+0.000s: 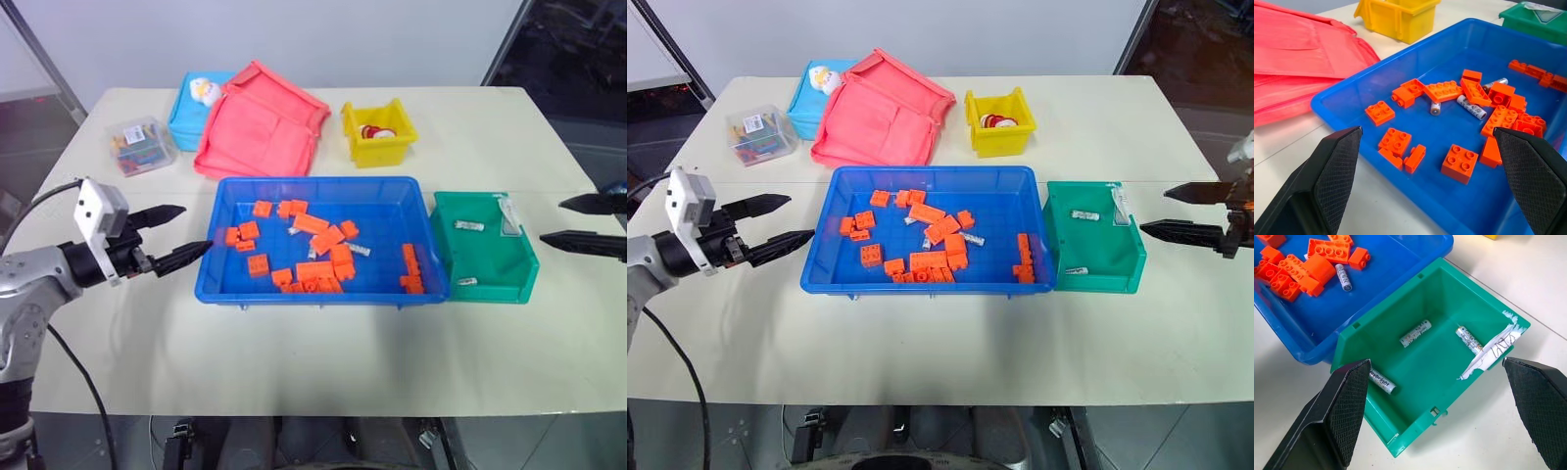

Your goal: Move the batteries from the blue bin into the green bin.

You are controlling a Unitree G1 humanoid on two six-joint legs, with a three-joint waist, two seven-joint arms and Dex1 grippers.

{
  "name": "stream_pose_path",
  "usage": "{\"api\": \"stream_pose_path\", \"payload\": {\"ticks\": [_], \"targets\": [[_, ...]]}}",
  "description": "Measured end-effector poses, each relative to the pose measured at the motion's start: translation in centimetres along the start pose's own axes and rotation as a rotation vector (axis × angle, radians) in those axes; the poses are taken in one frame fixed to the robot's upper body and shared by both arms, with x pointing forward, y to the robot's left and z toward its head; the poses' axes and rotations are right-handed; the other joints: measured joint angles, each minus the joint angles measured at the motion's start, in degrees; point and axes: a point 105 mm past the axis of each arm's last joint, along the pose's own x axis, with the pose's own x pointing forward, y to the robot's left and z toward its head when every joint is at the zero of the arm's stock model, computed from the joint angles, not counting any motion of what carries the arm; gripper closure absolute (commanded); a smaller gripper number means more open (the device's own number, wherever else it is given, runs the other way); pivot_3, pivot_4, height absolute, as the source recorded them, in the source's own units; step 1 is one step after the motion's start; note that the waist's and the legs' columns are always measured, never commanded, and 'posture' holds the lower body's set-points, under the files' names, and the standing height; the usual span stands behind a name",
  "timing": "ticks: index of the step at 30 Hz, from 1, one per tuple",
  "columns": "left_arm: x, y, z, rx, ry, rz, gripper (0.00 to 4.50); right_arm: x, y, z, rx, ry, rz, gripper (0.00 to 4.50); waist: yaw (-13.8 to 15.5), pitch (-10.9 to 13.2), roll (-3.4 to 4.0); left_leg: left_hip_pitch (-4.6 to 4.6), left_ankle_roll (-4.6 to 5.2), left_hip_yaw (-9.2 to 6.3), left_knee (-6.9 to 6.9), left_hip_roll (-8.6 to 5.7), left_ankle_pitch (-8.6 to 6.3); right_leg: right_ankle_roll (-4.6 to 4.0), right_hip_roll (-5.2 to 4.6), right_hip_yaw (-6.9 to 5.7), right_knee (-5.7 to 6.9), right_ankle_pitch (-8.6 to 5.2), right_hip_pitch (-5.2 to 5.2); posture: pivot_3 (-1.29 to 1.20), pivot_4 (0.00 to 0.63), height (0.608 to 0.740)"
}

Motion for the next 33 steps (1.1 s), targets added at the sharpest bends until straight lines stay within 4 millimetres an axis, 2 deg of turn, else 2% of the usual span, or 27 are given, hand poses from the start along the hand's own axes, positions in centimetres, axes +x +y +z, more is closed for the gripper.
{"api": "stream_pose_path", "payload": {"ticks": [8,13,15,20,24,26,31,33], "targets": [[0.2,-0.1,-0.2,-0.007,0.005,-0.005,0.0,0.1,-0.1,0.0,-0.005,-0.011,-0.009,0.07,0.01,0.0,0.0,0.0,0.0,0.0,0.01,0.0,0.0,0.0,0.0,0.0,0.01,0.0,0.01,0.0,0.15,0.74],[0.3,-0.2,-0.3,-0.008,0.007,-0.006,0.0,1.0,-0.1,0.8,-0.02,-0.037,-0.005,0.07,-0.05,0.0,0.0,0.0,0.0,0.0,0.01,0.0,0.0,0.0,0.0,0.0,0.03,0.0,0.0,0.0,0.15,0.74],[0.4,-0.1,-0.3,-0.006,0.006,-0.002,0.0,1.4,0.1,1.8,-0.042,-0.06,0.003,0.07,-0.09,0.0,0.0,0.01,0.0,-0.01,0.01,0.0,0.0,0.0,0.0,0.0,0.03,0.0,0.0,0.0,0.15,0.74],[0.6,0.0,0.0,0.002,-0.003,0.009,0.0,3.8,2.1,6.8,-0.09,-0.271,0.088,0.07,-0.1,0.0,0.0,0.01,0.0,-0.06,0.01,0.01,0.0,0.0,0.04,0.0,0.07,0.0,0.0,0.0,0.15,0.74],[1.1,-0.2,0.6,0.013,-0.029,0.017,0.0,7.8,5.0,11.5,-0.111,-0.467,0.18,0.07,-0.16,-0.01,-0.02,-0.02,-0.01,-0.11,0.03,0.02,0.0,0.0,0.08,0.0,0.13,0.0,-0.04,0.0,0.15,0.74],[1.3,-0.3,1.1,0.021,-0.042,0.021,0.0,10.0,6.2,12.2,-0.078,-0.508,0.221,0.07,0.06,-0.04,-0.08,-0.04,0.0,-0.15,0.02,0.02,0.0,0.0,0.09,-0.02,0.15,0.0,-0.04,0.0,0.15,0.74],[1.8,-1.0,1.2,-0.008,-0.071,0.013,0.0,17.3,10.2,12.0,-0.019,-0.485,0.299,0.07,0.16,-0.05,-0.09,-0.14,-0.01,-0.15,0.04,-0.05,0.01,0.01,-0.01,-0.02,0.16,0.01,-0.11,0.0,0.15,0.74],[1.9,-1.3,1.3,-0.005,-0.076,0.01,0.0,19.2,11.3,11.8,-0.034,-0.463,0.304,0.07,0.2,-0.05,-0.1,-0.13,-0.01,-0.16,0.05,-0.05,0.0,0.0,-0.01,-0.03,0.18,0.01,-0.11,0.0,0.15,0.74]]}}
